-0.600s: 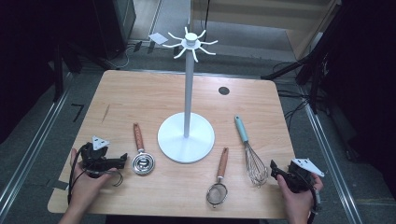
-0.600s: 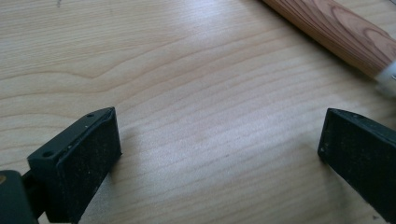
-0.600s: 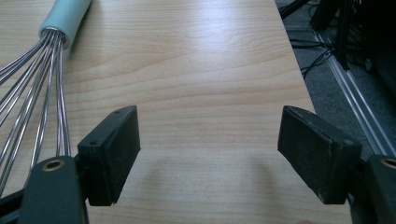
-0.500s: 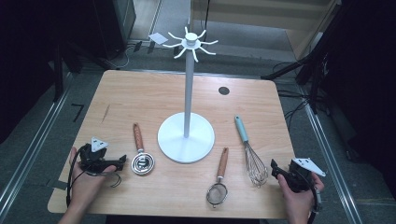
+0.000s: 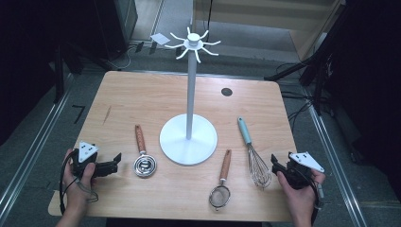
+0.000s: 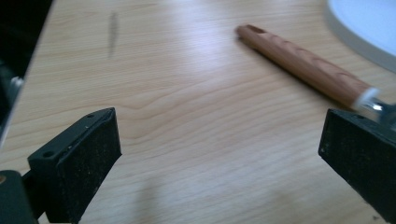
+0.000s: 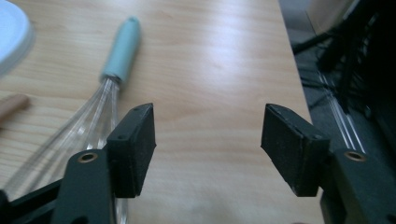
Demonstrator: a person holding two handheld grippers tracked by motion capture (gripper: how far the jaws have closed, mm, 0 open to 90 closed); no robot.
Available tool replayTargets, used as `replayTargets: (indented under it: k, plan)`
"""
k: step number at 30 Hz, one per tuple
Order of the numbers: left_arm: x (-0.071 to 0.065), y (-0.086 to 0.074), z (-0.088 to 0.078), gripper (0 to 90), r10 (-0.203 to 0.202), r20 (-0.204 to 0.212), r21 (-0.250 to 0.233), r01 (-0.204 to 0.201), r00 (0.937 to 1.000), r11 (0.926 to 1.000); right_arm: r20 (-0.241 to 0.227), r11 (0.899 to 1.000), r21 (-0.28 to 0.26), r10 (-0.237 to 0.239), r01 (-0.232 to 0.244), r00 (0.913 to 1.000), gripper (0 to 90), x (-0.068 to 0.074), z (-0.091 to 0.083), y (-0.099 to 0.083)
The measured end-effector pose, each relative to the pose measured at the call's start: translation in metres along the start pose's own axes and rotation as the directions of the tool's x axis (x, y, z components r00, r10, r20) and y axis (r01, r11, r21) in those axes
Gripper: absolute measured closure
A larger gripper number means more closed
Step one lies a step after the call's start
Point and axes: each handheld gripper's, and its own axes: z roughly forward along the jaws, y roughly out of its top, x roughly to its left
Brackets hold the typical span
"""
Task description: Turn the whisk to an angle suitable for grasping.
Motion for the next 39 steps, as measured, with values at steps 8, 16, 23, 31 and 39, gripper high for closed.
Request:
replayTargets:
  k: [8,16,23,31,39]
  plan:
    - [0.006,-0.001,-0.008,0.0,-0.067,0.014,-0.103,0.068,0.9977,0.9924,-0.125,0.997,0.071,-0.018,0.027,0.9920,42.0,0.011,0.012,0.033]
    - [0.008,-0.004,-0.012,0.0,-0.050,0.062,-0.163,0.060,0.9968,0.9848,-0.197,0.987,0.154,-0.022,0.053,0.9802,41.4,0.021,0.029,0.049]
    - [0.012,-0.007,-0.010,0.0,-0.074,0.037,-0.194,0.079,0.9966,0.9777,-0.293,0.961,0.275,0.060,0.024,0.9542,62.6,0.020,0.045,0.059]
    - [0.019,-0.010,-0.010,0.0,-0.045,0.041,-0.235,0.053,0.9982,0.9704,-0.266,0.940,0.342,0.088,0.009,0.9599,58.5,0.025,0.060,0.063]
    - [0.017,-0.010,-0.010,0.0,-0.053,0.028,-0.181,0.057,0.9982,0.9819,-0.240,0.933,0.361,0.093,0.000,0.9664,58.1,0.029,0.070,0.069]
